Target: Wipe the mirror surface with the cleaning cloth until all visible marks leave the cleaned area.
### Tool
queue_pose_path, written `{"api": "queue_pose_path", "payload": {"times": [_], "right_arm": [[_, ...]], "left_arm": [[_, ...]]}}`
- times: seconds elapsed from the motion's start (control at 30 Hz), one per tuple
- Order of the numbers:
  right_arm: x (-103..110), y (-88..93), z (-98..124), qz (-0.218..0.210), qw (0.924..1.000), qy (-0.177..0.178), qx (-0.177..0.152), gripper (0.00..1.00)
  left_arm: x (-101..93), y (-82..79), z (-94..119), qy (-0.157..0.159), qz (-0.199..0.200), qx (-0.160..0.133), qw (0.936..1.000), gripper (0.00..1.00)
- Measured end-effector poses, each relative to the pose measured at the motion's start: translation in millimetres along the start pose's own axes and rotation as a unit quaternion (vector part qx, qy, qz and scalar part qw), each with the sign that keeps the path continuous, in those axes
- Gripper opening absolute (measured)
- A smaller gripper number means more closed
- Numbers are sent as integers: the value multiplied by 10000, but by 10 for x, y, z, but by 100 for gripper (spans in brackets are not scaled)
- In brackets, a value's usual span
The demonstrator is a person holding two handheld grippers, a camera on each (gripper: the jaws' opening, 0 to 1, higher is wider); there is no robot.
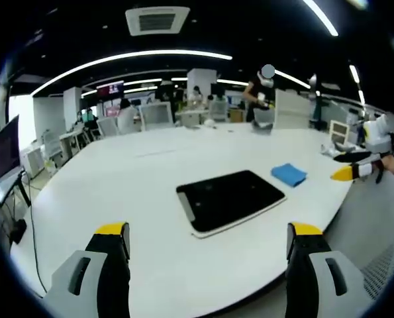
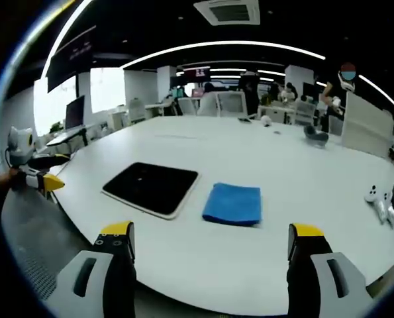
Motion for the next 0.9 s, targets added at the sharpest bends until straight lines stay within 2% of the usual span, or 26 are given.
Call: {"api": "queue_pose_path", "payload": {"times": [0.23,0.3,0.77,0.9], "right_arm": [[-5,-2,7,-31,10000,35,-47,95],[-25,-20,27,-32,9997,112,-221,96],[-13,-14,25,-102,9997,47,-209,94],[-7,-22,31,-42,9996,37,-260,94]], "left_arm": [[1,1,9,-28,31,-27,10000,99],[10,-3,17,-81,71,-74,9999,99],[4,-4,16,-2,119,-155,9998,99],[6,7,13,-34,82,-53,9999,99]]}}
Point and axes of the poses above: the point that each gripper's makers call its tool centre point, and the gripper's own axes: z roughly backward along the fingers, x roughly to its left, y roughly out of its underside, the point moved 10 cm from there along z, roughly backward along the fingers, and after that the axes turned 6 degrees about -z, right-handed, at the moved point
